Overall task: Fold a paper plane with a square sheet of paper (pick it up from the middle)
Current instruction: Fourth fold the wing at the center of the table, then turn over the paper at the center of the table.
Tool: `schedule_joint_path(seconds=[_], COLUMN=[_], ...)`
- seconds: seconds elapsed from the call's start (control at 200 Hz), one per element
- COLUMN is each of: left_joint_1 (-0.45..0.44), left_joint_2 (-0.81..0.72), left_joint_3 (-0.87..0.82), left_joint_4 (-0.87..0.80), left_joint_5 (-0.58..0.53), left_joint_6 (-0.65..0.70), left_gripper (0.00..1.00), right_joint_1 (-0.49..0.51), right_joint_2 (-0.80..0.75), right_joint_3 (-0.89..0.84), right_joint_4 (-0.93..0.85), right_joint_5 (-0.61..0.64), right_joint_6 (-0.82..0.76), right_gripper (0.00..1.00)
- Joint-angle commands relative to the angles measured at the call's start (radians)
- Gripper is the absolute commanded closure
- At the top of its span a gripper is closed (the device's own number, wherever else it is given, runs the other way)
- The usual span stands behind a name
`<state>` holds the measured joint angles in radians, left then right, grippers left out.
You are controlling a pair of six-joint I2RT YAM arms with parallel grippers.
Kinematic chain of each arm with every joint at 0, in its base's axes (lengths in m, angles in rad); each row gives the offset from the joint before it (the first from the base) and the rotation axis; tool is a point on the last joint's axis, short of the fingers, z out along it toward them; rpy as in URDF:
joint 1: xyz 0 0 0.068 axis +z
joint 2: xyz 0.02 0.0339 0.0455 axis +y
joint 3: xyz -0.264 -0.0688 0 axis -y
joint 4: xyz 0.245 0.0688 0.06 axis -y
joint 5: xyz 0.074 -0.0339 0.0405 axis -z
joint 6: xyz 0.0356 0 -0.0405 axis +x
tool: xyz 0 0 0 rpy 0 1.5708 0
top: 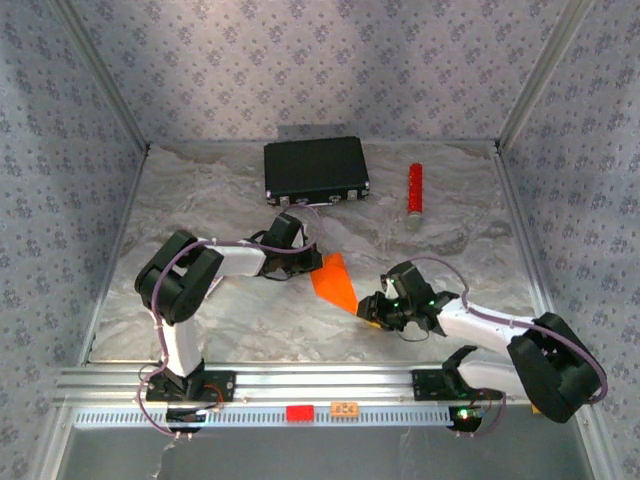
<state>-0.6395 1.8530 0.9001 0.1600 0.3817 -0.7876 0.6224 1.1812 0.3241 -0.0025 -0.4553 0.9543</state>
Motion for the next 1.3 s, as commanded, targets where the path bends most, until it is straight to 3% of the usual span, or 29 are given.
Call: schedule_joint_path(seconds=[0.0,1.079,1.294], left_joint_1=[0.008,0.01,0.008], left_joint_2=[-0.011,-0.021,-0.018], left_joint_3=[-0.02,-0.019,-0.014], left_joint_4=[-0.05,-0.061,-0.062], left_joint_5=[-0.003,-0.003,-0.001], left_joint_6=[-0.004,-0.004,-0.006], left_gripper=[0.97,0.97,0.97], right_joint_1=[0.007,-0.042,-0.058], right_joint_2=[0.025,0.09,0.077], right_joint_3=[-0.005,0.014,-0.005], right_joint_4=[0.049,0.207,0.239], right_joint_5=[-0.028,-0.045,-0.076], right_joint_6=[0.018,-0.048,-0.051], right_gripper=[0.63,0.64,0.71])
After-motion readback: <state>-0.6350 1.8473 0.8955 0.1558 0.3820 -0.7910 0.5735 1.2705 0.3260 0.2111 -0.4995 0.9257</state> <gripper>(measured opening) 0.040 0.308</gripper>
